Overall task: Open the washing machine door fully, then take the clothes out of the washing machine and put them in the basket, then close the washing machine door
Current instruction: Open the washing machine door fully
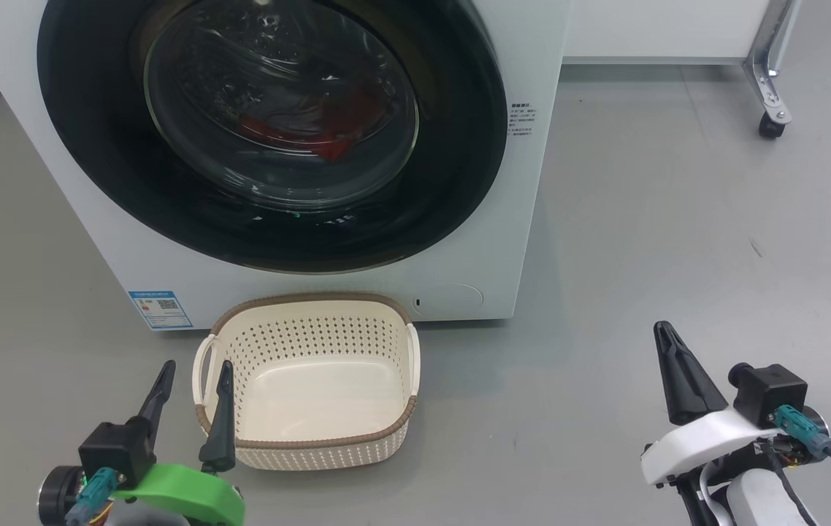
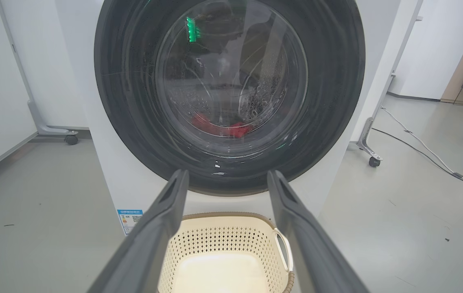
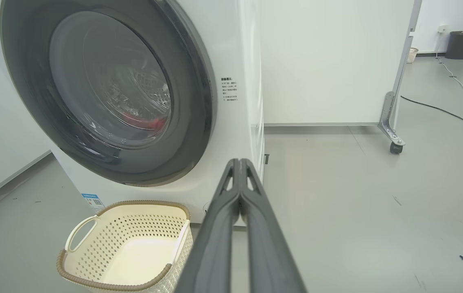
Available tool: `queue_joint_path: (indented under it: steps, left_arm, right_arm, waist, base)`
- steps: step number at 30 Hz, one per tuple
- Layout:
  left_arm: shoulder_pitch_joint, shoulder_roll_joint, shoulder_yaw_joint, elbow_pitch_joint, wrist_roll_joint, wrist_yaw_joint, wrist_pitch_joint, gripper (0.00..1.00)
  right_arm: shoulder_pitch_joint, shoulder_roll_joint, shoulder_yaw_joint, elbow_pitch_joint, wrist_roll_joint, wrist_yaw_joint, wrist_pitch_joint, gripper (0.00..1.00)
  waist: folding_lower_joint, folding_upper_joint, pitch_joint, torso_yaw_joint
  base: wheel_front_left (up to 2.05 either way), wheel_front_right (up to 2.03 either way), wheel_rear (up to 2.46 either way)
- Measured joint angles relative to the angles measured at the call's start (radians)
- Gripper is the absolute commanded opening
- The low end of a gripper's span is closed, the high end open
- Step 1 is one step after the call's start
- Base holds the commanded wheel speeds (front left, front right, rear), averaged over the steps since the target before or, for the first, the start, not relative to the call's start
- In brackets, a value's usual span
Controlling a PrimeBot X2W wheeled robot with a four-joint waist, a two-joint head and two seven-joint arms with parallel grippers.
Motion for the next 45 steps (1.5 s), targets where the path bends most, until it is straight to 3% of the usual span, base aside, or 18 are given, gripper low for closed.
queue_joint_path:
  steps: [7,24,35,45]
  left_arm:
    - [-0.001,0.0,-0.001,-0.004,0.002,0.0,0.0,1.0]
    - [-0.056,-0.002,-0.002,-0.05,0.012,-0.01,0.0,1.0]
    - [-0.123,-0.01,-0.008,-0.087,0.02,-0.019,-0.003,1.0]
    - [-0.188,-0.019,-0.013,-0.115,0.033,-0.027,-0.003,1.0]
  right_arm:
    - [-0.002,0.026,-0.057,-0.001,0.103,0.019,0.0,0.0]
    - [-0.126,0.044,-0.186,0.067,0.506,0.049,0.021,0.0]
    - [-0.312,0.043,-0.241,0.095,0.9,0.05,0.144,0.0]
    - [-0.482,0.038,-0.269,0.098,1.07,0.05,0.273,0.0]
  waist:
    - [0.0,0.0,0.012,0.004]
    - [0.0,0.0,0.102,0.022]
    - [0.0,0.0,0.197,0.046]
    - [0.0001,0.0,0.294,0.078]
  base:
    - [0.0,0.0,0.0]
    - [0.0,0.0,0.0]
    - [0.0,0.0,0.0]
    - [0.0,0.0,0.0]
